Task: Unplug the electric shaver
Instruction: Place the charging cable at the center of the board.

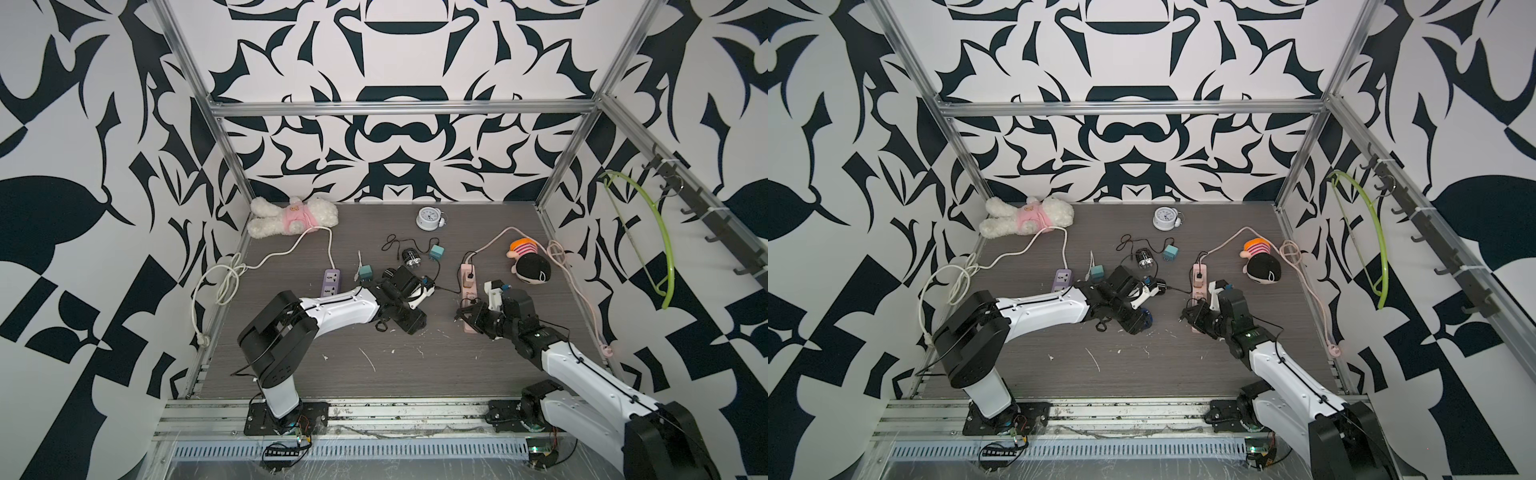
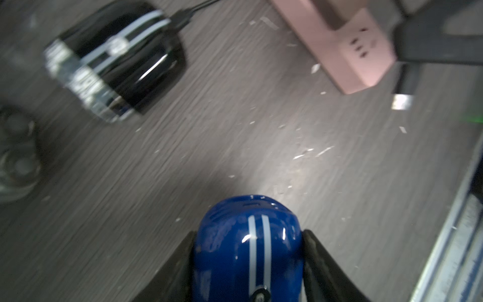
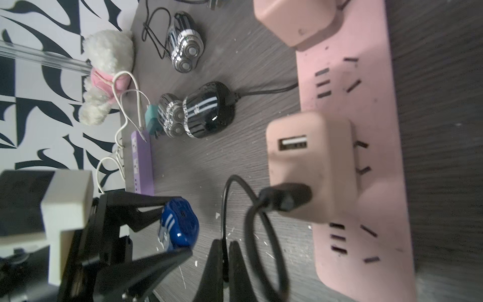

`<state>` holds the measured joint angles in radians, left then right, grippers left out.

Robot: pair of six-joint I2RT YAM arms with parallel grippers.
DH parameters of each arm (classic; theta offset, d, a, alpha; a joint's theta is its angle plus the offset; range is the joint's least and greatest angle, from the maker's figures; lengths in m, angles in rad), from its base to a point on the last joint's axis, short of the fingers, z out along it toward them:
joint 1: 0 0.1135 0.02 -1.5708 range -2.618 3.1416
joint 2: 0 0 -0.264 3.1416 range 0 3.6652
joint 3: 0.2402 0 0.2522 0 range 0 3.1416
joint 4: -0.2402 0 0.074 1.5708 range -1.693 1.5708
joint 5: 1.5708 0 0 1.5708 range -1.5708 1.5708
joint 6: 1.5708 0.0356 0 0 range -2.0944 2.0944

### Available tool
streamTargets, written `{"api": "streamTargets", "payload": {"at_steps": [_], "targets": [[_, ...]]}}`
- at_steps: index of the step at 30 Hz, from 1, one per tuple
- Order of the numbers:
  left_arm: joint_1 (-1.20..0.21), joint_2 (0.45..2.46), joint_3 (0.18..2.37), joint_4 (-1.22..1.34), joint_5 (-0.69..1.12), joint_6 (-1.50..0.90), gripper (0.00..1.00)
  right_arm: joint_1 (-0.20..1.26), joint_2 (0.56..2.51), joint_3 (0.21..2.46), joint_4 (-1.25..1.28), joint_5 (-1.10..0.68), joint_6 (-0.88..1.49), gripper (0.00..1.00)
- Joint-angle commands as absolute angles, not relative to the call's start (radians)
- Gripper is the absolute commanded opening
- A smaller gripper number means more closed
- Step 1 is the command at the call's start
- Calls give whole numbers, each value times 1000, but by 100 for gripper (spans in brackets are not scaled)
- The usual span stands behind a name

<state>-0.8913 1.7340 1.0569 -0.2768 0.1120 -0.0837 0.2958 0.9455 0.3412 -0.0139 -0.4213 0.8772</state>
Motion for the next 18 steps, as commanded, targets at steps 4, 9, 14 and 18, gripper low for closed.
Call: {"api": "streamTargets", "payload": {"at_steps": [4, 9, 14, 18], "targets": [[-840, 1769, 1056, -326, 5, -175, 48, 293, 951, 426, -186, -385, 727, 0], [-795, 1775, 1045, -331, -16, -221, 48, 293, 981, 453, -242, -372, 687, 0], [-737, 1770, 1014, -333, -23, -285, 48, 295, 988, 471, -296, -332, 658, 0], [-698, 1756, 986, -325, -20, -310, 49, 295, 989, 482, -329, -304, 642, 0]]}}
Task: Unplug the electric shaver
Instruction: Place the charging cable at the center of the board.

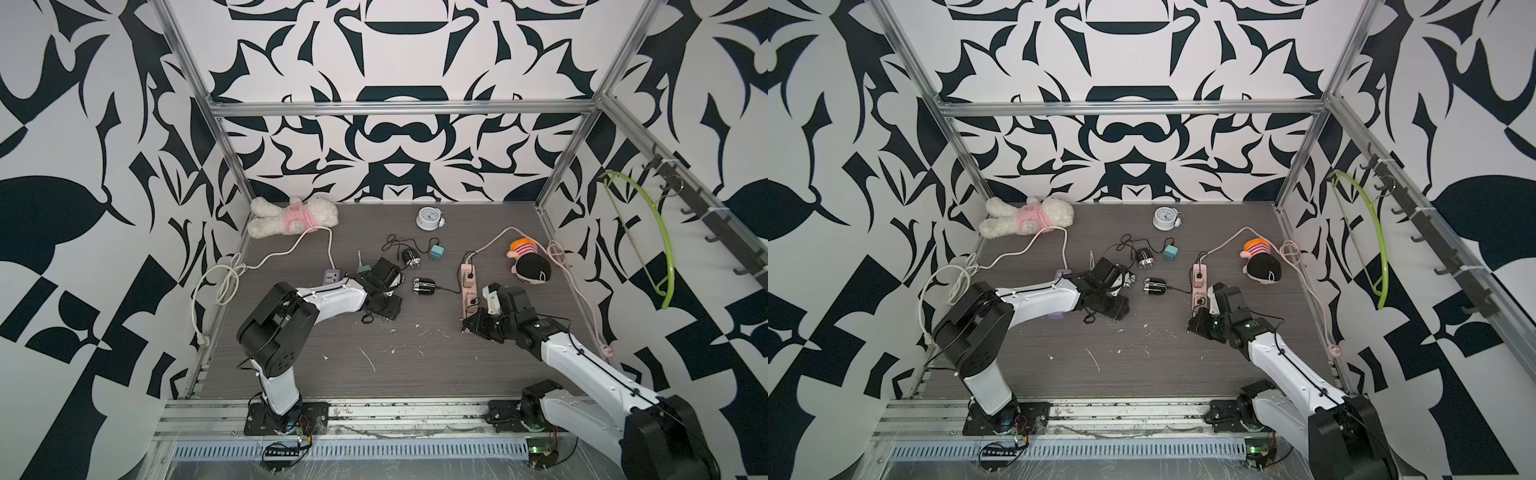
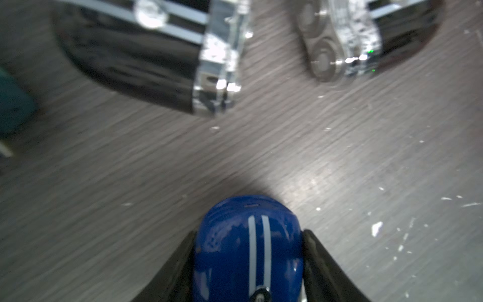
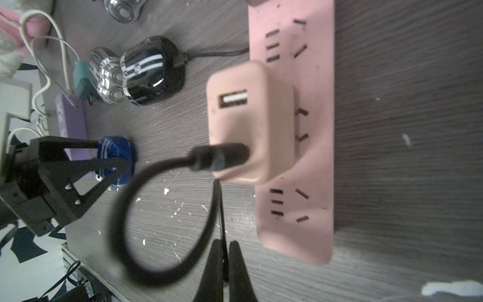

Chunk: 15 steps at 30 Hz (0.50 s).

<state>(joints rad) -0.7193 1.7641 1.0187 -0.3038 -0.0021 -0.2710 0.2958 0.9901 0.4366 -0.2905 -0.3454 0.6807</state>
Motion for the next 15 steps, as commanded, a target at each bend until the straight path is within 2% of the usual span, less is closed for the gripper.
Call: {"api": "streamTargets", "payload": {"at_steps": [1, 7, 9, 13, 15], "targets": [[-688, 1755, 983, -327, -18, -314, 49, 295, 991, 487, -334, -300, 640, 0], [-661, 1761, 977, -348, -49, -338, 52, 296, 1002, 507, -366, -274, 627, 0], [-654, 1764, 979, -361, -66, -352, 58, 298, 1002, 517, -385, -260, 621, 6], [-643, 1763, 976, -361, -74, -374, 62, 299, 988, 520, -397, -248, 613, 16], [-641, 1760, 977, -362, -75, -380, 68, 301, 978, 522, -396, -249, 616, 24]]}}
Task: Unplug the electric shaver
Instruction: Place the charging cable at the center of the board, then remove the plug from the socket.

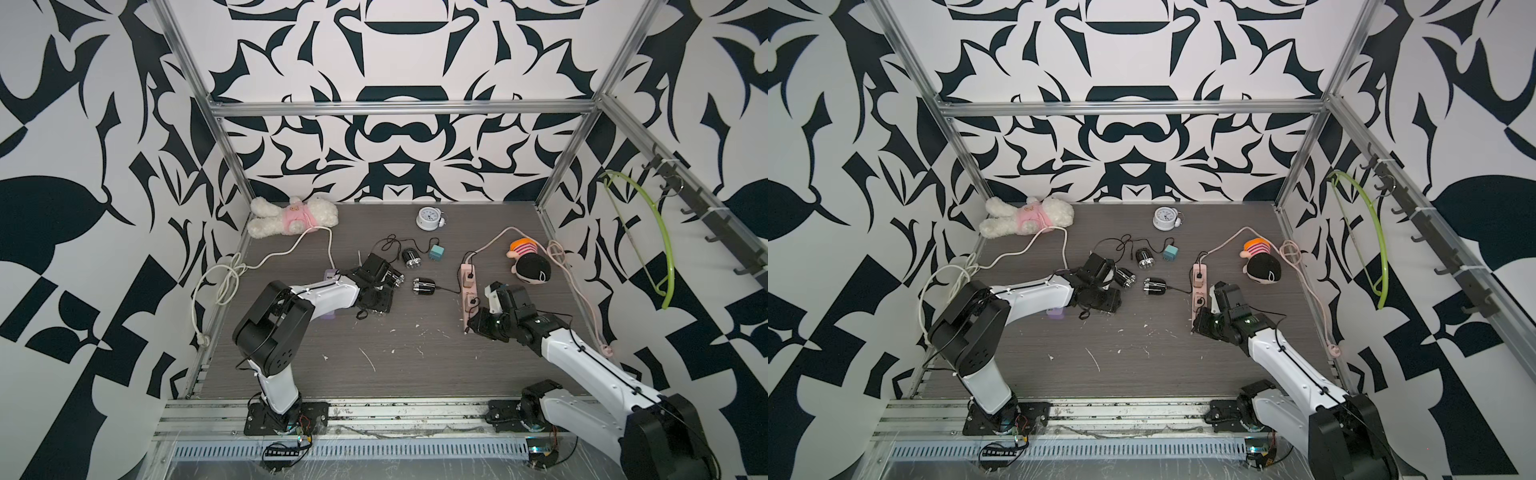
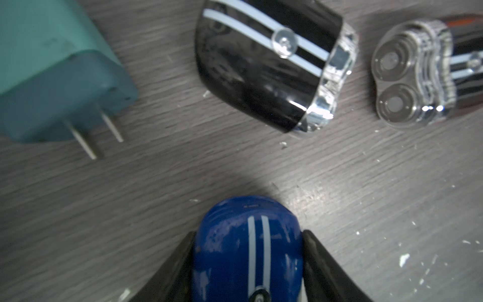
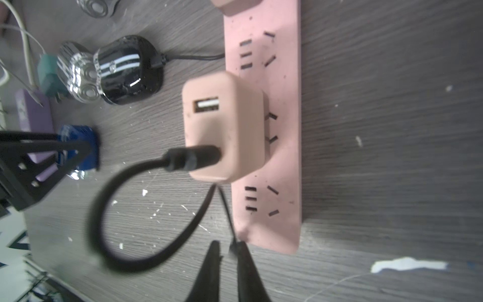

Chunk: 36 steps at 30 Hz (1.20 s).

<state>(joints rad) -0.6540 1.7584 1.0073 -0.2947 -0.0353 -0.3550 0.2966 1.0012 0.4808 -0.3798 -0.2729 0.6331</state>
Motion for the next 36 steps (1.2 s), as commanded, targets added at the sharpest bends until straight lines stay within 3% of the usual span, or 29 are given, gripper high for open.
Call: {"api": "streamTargets", "payload": {"at_steps": [1, 4, 10, 21, 36], "targets": [[-639, 1757, 977, -360, -75, -382, 73, 301, 973, 523, -397, -246, 618, 29], [-635, 1737, 980, -339, -41, -377, 81, 302, 968, 532, -408, -231, 613, 37], [-632, 1636, 954, -234, 66, -377, 90, 307, 972, 589, -456, -148, 587, 42], [-632, 1568, 916, -74, 232, -376, 92, 307, 1158, 741, -487, -12, 490, 48], [-633, 1600, 897, 25, 310, -414, 94, 342, 1314, 818, -489, -15, 466, 47]]}}
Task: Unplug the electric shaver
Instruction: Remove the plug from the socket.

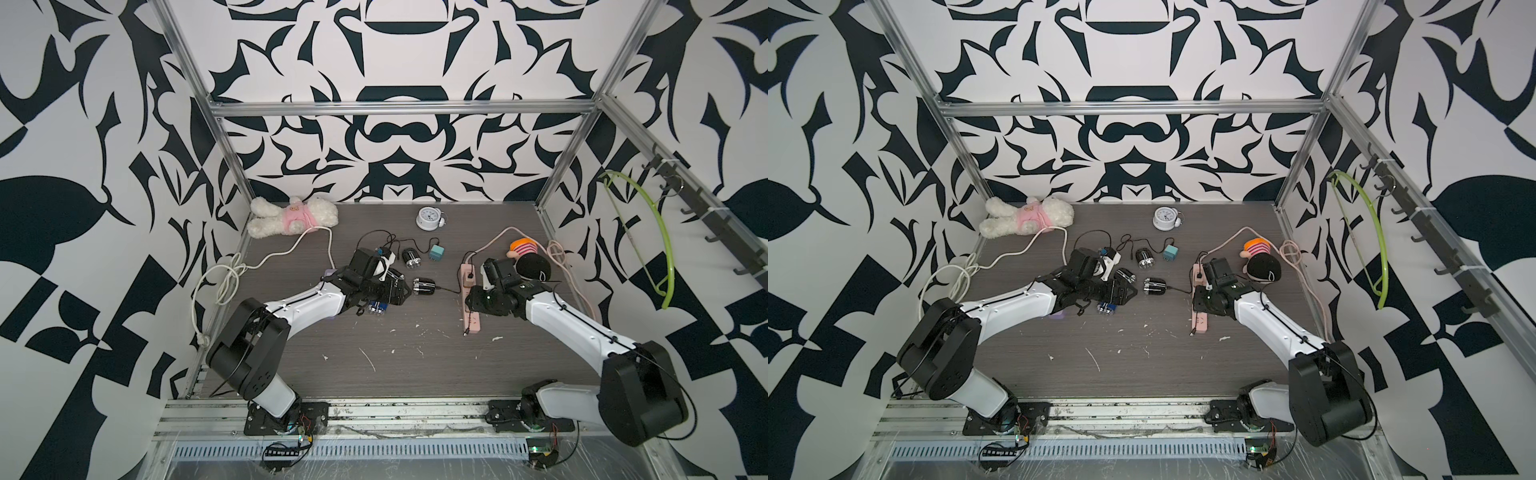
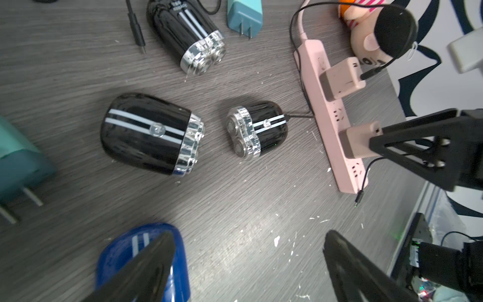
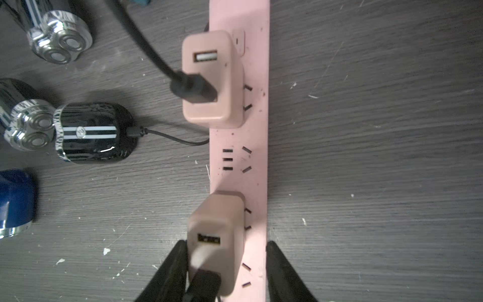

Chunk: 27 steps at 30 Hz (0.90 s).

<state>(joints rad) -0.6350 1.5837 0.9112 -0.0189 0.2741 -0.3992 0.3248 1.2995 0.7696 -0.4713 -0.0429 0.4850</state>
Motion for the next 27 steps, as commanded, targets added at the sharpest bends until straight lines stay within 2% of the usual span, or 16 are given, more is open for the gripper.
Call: {"api": "streamTargets", "payload": {"at_steps": [1, 6, 9, 12, 14, 17, 19, 27], "targets": [[-633, 1605, 894, 36, 320, -419, 94, 352, 1325, 822, -490, -6, 465, 47], [-633, 1611, 879, 70, 333, -434, 94, 371, 1356, 834, -489, 24, 466, 46], [-633, 1609, 871, 80, 339, -439, 94, 373, 1361, 838, -491, 41, 467, 42], [-632, 1615, 872, 91, 347, -444, 94, 373, 1373, 844, -491, 51, 462, 26], [-634, 1626, 876, 98, 354, -450, 97, 373, 1388, 850, -495, 54, 461, 10], [-634, 1654, 875, 146, 388, -481, 100, 374, 1406, 862, -511, 50, 453, 3], [-634, 1682, 878, 191, 416, -512, 99, 377, 1394, 858, -513, 51, 450, 0], [-646, 1842, 920, 497, 525, -724, 99, 402, 1181, 760, -426, -3, 407, 0]]}}
